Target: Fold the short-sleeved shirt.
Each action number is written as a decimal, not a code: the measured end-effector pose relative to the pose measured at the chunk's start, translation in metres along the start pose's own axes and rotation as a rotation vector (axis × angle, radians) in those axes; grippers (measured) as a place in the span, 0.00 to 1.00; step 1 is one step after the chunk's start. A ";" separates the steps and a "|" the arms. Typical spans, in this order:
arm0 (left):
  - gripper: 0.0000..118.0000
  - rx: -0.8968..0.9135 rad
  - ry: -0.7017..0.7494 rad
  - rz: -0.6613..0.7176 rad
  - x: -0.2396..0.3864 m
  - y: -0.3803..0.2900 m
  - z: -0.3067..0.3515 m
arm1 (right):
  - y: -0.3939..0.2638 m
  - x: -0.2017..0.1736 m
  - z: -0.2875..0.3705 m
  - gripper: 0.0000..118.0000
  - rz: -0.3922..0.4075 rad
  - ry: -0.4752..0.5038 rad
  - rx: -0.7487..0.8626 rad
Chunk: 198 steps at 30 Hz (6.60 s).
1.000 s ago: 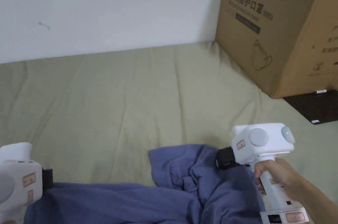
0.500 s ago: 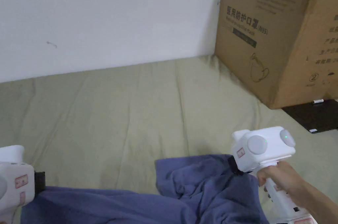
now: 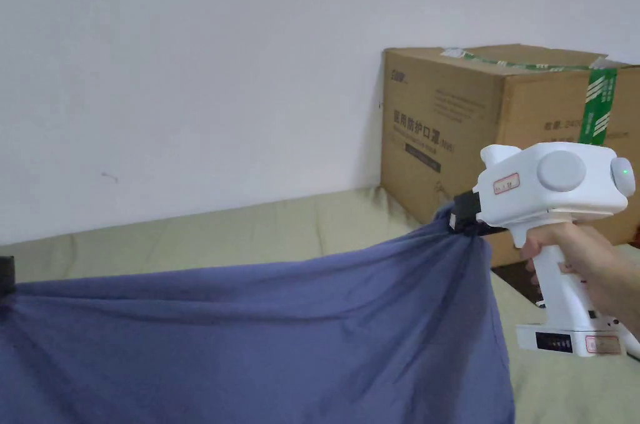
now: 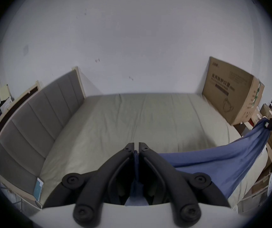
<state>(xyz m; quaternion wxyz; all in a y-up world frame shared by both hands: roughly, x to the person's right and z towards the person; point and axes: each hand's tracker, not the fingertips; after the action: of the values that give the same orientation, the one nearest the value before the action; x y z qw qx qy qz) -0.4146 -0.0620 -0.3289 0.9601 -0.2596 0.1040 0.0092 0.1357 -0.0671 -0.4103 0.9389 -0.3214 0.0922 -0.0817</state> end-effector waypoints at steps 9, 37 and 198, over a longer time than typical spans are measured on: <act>0.03 0.096 0.112 -0.048 -0.004 0.098 0.026 | 0.091 -0.043 0.056 0.01 -0.050 0.008 0.158; 0.02 0.338 0.286 0.089 -0.046 0.326 -0.084 | 0.305 -0.146 -0.041 0.01 0.025 0.014 0.372; 0.01 0.147 0.178 -0.027 -0.048 0.198 -0.010 | 0.208 -0.115 0.000 0.01 -0.106 0.109 0.146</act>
<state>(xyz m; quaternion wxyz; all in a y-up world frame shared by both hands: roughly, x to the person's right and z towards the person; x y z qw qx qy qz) -0.4778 0.1063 -0.4257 0.9635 -0.1895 0.1859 -0.0348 0.0441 0.1196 -0.5255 0.9477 -0.2518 0.1200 -0.1550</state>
